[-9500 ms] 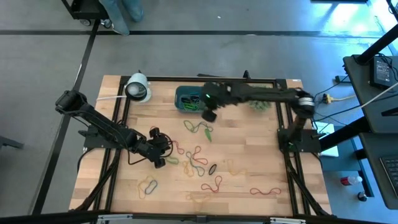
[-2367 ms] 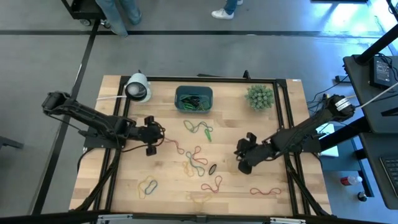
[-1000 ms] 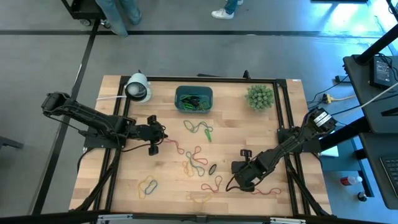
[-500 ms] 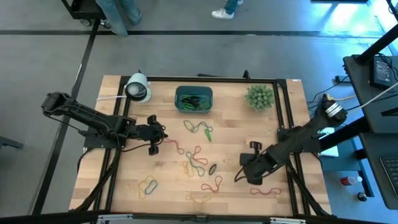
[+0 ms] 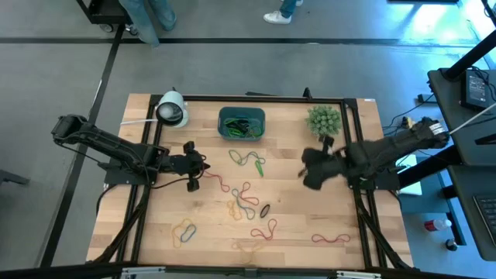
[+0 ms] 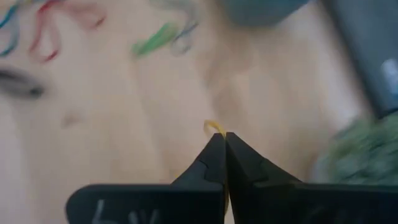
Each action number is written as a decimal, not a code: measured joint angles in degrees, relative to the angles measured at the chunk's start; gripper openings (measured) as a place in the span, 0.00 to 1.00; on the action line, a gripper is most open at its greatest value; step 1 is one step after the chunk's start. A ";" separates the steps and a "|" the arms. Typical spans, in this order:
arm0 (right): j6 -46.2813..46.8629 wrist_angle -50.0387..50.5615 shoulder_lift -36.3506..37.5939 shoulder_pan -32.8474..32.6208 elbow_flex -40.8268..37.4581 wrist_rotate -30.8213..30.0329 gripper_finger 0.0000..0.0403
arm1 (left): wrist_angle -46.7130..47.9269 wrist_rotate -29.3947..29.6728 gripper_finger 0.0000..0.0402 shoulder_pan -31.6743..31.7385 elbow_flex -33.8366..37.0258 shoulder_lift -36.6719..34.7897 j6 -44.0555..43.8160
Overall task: Pick and place rubber bands into bin
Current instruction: Put the yellow rubber band into the blue bin
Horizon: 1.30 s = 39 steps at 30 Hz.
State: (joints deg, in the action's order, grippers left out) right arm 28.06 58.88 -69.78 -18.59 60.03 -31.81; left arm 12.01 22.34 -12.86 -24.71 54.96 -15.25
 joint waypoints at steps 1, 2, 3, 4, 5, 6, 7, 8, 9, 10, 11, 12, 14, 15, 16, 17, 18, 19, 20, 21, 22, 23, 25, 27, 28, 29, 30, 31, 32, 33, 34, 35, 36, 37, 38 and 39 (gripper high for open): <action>-3.17 -0.65 -0.02 2.21 1.17 -0.10 0.00 | 0.01 0.26 0.01 0.02 0.00 0.00 0.00; -6.46 -2.11 -0.02 4.49 2.25 -0.15 0.00 | 0.02 0.66 0.00 0.02 0.00 0.00 -0.01; -10.00 -4.03 -0.02 6.71 3.25 -0.17 0.00 | -0.01 0.95 0.00 0.02 0.00 0.00 0.00; -13.59 -6.14 -0.02 8.92 4.06 -0.15 0.00 | -0.07 1.23 0.00 0.01 0.00 0.00 0.00; -17.08 -8.50 -0.02 11.15 4.76 -0.09 0.00 | -0.15 1.51 0.00 0.02 0.00 0.00 0.01; -20.59 -11.21 -0.03 13.34 5.43 0.05 0.00 | -0.25 1.82 0.01 0.02 0.00 0.00 0.00; -24.18 -13.89 -0.02 15.56 5.95 0.31 0.00 | -0.29 2.12 0.01 0.02 0.00 0.00 0.00; -27.60 -16.91 -0.02 17.69 6.34 1.00 0.00 | -0.29 2.24 0.01 0.02 0.00 0.00 0.00; -30.75 -20.44 -0.02 19.84 6.43 2.14 0.00 | -0.29 2.22 0.01 0.02 0.00 0.00 0.00; -33.62 -24.09 -0.02 21.96 6.42 3.77 0.00 | -0.29 2.18 0.01 0.02 0.00 0.00 0.00; -36.10 -27.78 -0.02 24.07 6.26 5.85 0.00 | -0.29 2.17 0.00 0.02 0.00 0.00 0.00; -37.51 -31.09 -0.17 26.13 6.25 8.50 0.00 | -0.26 2.15 0.00 0.02 0.00 0.00 0.00; -39.05 -37.36 -1.16 29.88 6.26 13.53 0.00 | -0.28 2.17 0.00 0.02 0.00 0.00 0.00; -39.56 -39.63 -1.95 31.60 6.25 15.70 0.00 | -0.26 2.15 0.01 0.02 0.00 0.00 0.00; -40.19 -41.75 -3.02 33.01 6.25 17.47 0.00 | -0.26 2.15 0.01 0.02 0.00 0.00 0.00; -40.43 -43.89 -4.09 34.22 6.25 19.14 0.00 | -0.29 2.15 0.01 0.01 0.00 0.00 0.00; -40.55 -45.56 -5.37 35.49 6.24 20.51 0.00 | -0.26 2.15 0.01 0.02 0.00 0.00 0.00; -40.58 -47.15 -6.74 36.59 6.23 21.84 0.00 | -0.29 2.15 0.00 0.02 0.00 0.00 0.00; -40.56 -48.75 -8.28 37.56 6.23 23.40 0.00 | -0.26 2.17 0.00 0.02 0.00 0.00 0.00; -40.58 -49.76 -9.93 38.43 6.23 24.84 0.00 | -0.26 2.17 0.00 0.01 0.00 0.00 0.01; -40.56 -50.98 -11.66 39.11 6.23 26.16 0.00 | -0.29 2.17 0.00 0.02 0.00 0.00 0.00; -40.53 -52.18 -13.41 39.75 6.23 27.18 0.00 | -0.26 2.17 0.00 0.01 0.00 0.00 0.00; -40.47 -53.98 -17.00 40.64 6.30 28.29 0.00 | -0.27 2.16 0.01 0.02 0.00 0.00 0.00; -40.42 -54.61 -20.91 41.31 7.20 28.97 0.00 | -0.26 2.15 0.01 0.02 0.00 0.00 0.00; -40.40 -54.60 -22.93 41.54 7.73 28.98 0.00 | -0.26 2.15 0.00 0.02 0.00 0.00 0.00; -40.40 -54.57 -24.92 41.71 8.30 29.01 0.00 | -0.26 2.15 0.00 0.02 0.00 0.00 0.00; -40.38 -54.81 -27.00 41.77 8.93 29.03 0.00 | -0.26 2.13 0.00 0.02 0.00 0.00 0.00; -40.40 -54.85 -29.00 41.77 9.54 29.07 0.00 | -0.26 2.12 0.00 0.02 0.00 0.00 0.00; -40.44 -54.81 -30.94 41.77 10.14 29.07 0.00 | -0.26 2.10 0.00 0.02 0.00 0.00 0.01; -40.45 -54.78 -32.87 41.76 10.71 29.07 0.00 | -0.26 2.10 0.01 0.02 0.00 0.00 0.00; -40.46 -54.61 -34.66 41.75 11.30 29.07 0.00 | -0.26 2.08 0.01 0.02 0.00 0.00 0.00; -40.45 -54.44 -36.29 41.75 11.97 29.09 0.00 | -0.26 2.08 0.01 0.02 0.00 0.00 0.00; -40.42 -54.28 -37.80 41.75 12.65 29.07 0.00 | -0.26 2.08 0.01 0.02 0.00 0.00 0.00; -40.40 -54.21 -39.01 41.73 13.18 29.05 0.01 | -0.25 2.06 0.00 0.02 0.00 0.00 0.00; -40.40 -54.21 -40.06 41.73 13.71 29.05 0.02 | -0.26 2.06 0.00 0.02 0.00 0.00 0.00; -40.43 -54.20 -41.02 41.73 14.16 29.05 0.03 | -0.25 2.06 0.00 0.02 0.00 0.00 0.01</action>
State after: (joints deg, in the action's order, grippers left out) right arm -12.37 4.68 -110.80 23.14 74.19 -2.76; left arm 11.76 24.40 -12.84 -24.71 54.96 -15.24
